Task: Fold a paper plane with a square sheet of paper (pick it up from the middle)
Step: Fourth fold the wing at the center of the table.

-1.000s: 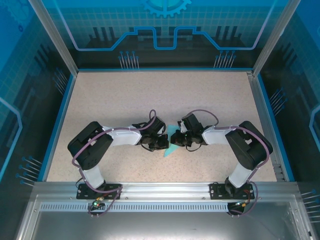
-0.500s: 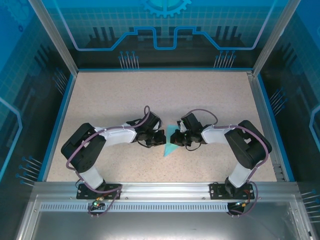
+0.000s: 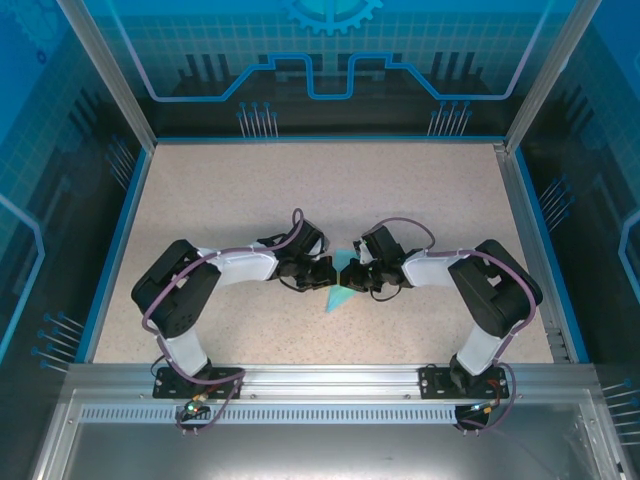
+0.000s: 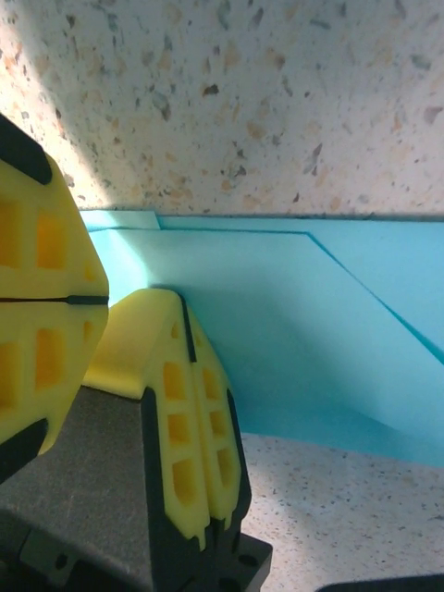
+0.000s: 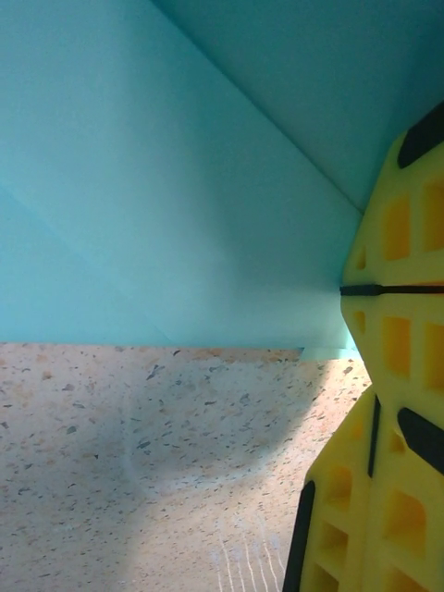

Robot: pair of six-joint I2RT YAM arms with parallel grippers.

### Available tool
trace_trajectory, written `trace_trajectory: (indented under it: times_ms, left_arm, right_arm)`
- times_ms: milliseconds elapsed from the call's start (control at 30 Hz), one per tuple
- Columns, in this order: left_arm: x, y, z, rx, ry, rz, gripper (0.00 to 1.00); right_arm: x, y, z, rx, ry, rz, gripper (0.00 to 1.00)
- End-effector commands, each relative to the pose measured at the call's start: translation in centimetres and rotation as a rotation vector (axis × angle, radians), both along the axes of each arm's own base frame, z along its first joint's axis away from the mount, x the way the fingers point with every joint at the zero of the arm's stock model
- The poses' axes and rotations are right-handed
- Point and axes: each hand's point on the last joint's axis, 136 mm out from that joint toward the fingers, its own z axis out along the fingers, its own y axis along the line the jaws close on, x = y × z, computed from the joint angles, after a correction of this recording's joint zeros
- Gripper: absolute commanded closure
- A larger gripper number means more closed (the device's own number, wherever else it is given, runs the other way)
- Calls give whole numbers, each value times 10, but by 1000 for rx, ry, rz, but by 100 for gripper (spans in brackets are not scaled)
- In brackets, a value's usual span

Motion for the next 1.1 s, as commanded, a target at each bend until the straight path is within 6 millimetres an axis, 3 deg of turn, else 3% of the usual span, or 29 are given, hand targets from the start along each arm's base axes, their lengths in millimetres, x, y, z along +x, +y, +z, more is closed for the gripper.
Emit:
trace_trajectory:
  times_ms: [0,433,800,1067]
  left_arm:
    - [-7,-1,-1,-29,24,-12,94]
    - [-30,0,4,-142,74,10,92]
    - [-28,27,-21,40,60,49,90]
    - [-36,35,-30,72,78,45,90]
  right_arm:
    - [-5,-12,-19,-60,48,-43,92]
    - [-9,0,-32,-61,131,-157,93]
    - [-12,-6,-38,-102,144,-160,93]
    - [-12,-10,-40,-115,149,-159,93]
